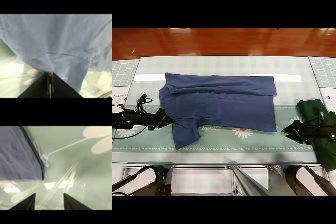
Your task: Fold the shirts.
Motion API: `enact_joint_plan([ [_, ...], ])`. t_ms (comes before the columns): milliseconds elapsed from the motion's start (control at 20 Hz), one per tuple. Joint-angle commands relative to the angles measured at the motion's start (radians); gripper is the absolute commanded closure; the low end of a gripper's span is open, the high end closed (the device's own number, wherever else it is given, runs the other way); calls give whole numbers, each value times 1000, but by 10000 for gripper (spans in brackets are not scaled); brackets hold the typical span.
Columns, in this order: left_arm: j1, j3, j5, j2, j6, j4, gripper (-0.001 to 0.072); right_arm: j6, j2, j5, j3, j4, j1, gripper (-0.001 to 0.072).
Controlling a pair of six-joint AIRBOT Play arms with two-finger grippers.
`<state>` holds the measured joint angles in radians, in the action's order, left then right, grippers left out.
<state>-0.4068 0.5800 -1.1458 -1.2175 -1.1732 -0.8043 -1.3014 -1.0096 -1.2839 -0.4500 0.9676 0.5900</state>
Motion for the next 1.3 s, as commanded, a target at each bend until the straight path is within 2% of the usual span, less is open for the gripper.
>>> enact_joint_plan([
  [0,0,5,-13,3,-2,1,692,72,-118,36,-2,-107,-27,304],
  [250,0,5,-8,3,-2,1,692,98,-232,87,-42,-164,-47,304],
  [500,0,5,-7,3,-1,1,692,89,-317,183,-109,-216,-251,308],
  [550,0,5,-7,3,-2,1,692,82,-319,195,-138,-216,-283,393],
  [600,0,5,-7,3,-1,1,692,88,-319,195,-164,-216,-303,583],
  [650,0,5,-7,3,-1,0,692,119,-318,180,-189,-216,-315,685],
  [850,0,19,-8,3,2,-4,692,108,-318,74,-254,-128,-314,685],
  [1150,0,159,-63,3,-7,-3,692,110,-318,6,-363,-137,-305,685],
  [1250,1,228,-62,2,-43,-2,692,106,-318,9,-426,-146,-305,685],
])
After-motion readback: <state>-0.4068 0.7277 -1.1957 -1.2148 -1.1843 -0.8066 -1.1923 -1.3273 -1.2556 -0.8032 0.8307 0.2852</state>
